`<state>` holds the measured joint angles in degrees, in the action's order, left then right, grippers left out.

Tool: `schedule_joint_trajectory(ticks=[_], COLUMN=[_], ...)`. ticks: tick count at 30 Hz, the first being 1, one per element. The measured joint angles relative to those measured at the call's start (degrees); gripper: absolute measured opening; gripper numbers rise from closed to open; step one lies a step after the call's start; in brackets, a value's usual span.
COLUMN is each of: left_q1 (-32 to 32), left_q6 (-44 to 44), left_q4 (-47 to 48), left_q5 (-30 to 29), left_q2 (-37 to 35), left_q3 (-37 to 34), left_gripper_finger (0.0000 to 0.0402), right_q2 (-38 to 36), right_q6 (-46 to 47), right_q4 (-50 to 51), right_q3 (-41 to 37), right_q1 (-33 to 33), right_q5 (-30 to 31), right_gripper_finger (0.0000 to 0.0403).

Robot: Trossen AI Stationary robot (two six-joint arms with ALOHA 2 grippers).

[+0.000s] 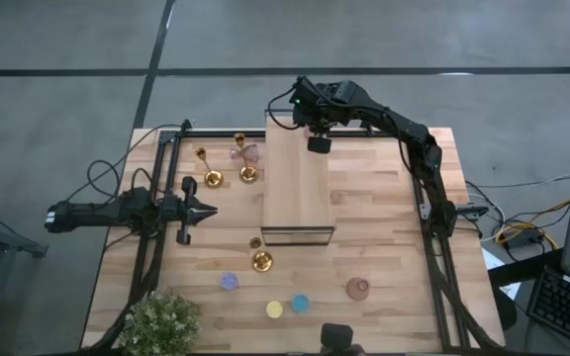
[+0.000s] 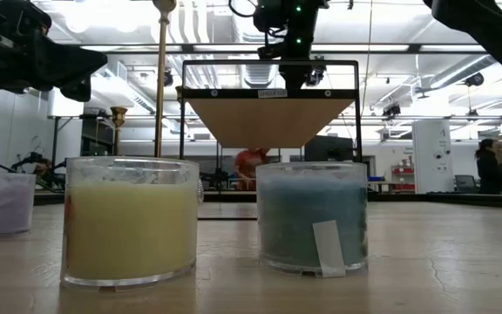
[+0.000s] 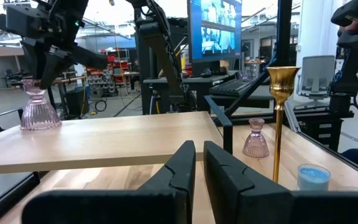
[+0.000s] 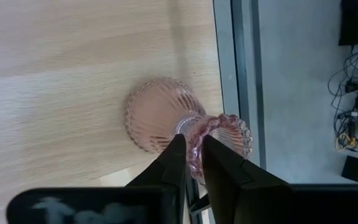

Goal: Pick & Place candle stick holders
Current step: Put the middle purple glass candle holder on the shelf, then put the bottom purple glass candle holder on the shelf

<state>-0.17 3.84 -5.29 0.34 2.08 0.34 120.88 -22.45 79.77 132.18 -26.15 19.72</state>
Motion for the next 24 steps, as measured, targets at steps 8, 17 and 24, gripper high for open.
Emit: schedule_joint_trajectory(ticks=[8, 17, 24], left_q1=[0.0, 0.0, -0.02], left_q6=[0.0, 0.0, 0.0], left_q4=[0.0, 0.01, 0.03], left_q5=[0.0, 0.0, 0.02], left_q2=[-0.01, -0.01, -0.01], left_q3=[0.0, 0.0, 0.0], left_gripper_finger=[0.0037, 0.0037, 0.0037], right_q2=[0.02, -0.55, -2.31], right_q6=[-0.36, -0.47, 0.45], right_q4=[-0.48, -0.82, 0.7], right_q3=[0.09, 1.6, 1.62], right_q1=[0.02, 0.8, 2.9], right_q5=[-0.11, -0.26, -0.27], right_gripper_finger=[0.0101, 0.0138, 0.0148])
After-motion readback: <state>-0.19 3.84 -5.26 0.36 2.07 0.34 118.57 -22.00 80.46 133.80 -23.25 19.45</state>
